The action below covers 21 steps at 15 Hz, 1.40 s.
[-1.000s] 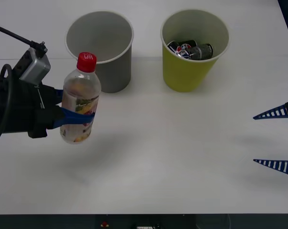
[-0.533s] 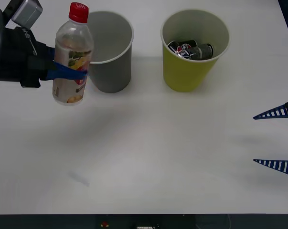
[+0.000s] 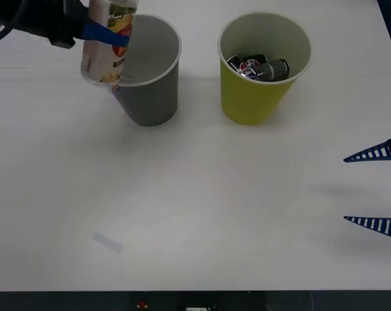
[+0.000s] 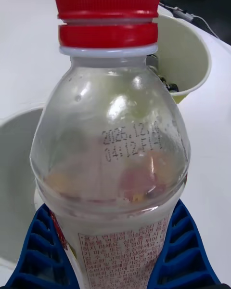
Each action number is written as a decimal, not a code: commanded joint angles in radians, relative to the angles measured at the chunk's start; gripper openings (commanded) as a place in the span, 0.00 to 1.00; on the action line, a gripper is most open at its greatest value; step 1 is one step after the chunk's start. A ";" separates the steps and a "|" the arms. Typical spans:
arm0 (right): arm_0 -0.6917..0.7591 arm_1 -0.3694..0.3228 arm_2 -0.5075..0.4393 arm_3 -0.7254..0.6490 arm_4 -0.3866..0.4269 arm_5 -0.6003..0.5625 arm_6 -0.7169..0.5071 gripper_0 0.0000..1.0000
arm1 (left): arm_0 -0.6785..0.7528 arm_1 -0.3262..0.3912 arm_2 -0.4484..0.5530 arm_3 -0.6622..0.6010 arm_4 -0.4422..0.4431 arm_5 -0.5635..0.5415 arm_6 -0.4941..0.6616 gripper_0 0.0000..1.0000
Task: Put the can into the green bin and the plastic bottle into the gray bin
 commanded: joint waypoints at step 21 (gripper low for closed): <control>0.000 0.000 0.000 0.000 0.000 0.000 0.000 1.00 | -0.264 -0.174 -0.140 0.436 -0.040 -0.051 -0.173 1.00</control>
